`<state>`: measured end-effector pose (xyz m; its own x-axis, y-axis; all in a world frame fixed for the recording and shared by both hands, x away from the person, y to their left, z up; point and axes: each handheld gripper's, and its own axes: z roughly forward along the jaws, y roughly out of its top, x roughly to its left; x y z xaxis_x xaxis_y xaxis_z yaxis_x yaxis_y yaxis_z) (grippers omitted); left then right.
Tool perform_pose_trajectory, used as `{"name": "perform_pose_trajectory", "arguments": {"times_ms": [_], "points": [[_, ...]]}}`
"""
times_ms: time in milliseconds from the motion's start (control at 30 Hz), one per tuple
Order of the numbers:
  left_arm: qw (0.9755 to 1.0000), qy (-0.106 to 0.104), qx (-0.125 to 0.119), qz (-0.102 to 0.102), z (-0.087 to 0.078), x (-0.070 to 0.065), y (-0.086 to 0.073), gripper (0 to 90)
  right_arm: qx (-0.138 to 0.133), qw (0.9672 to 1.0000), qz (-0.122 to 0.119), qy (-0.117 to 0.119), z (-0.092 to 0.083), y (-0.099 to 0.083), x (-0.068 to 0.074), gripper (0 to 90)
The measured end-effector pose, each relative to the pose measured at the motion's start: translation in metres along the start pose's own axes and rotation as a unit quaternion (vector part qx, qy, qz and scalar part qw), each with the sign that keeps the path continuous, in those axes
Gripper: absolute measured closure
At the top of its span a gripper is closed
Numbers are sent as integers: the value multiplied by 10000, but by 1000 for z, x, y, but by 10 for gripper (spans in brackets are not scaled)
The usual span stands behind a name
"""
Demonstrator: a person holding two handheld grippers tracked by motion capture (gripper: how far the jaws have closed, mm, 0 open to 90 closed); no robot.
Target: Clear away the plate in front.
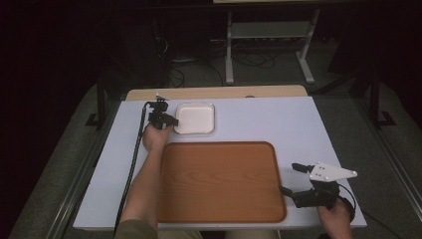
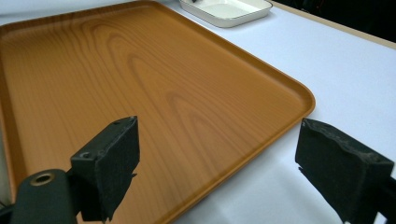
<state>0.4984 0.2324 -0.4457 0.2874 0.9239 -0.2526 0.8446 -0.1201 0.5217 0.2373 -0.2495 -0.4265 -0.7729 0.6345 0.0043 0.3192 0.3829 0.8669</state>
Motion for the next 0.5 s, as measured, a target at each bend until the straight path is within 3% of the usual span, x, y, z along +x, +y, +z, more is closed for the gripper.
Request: {"name": "perform_pose_trajectory", "arguments": {"times_ms": [133,233,500], "points": [[9995,-35,-109,-279,0,4,0,843,10,10000,1,-10,1,0,0,130],[9978,-198,-229,-593,-1,9,0,885,32,10000,-7,-34,2,0,0,130],[9975,-178,-351,-594,-11,10,1,892,62,10000,-3,-53,1,0,0,130]]}}
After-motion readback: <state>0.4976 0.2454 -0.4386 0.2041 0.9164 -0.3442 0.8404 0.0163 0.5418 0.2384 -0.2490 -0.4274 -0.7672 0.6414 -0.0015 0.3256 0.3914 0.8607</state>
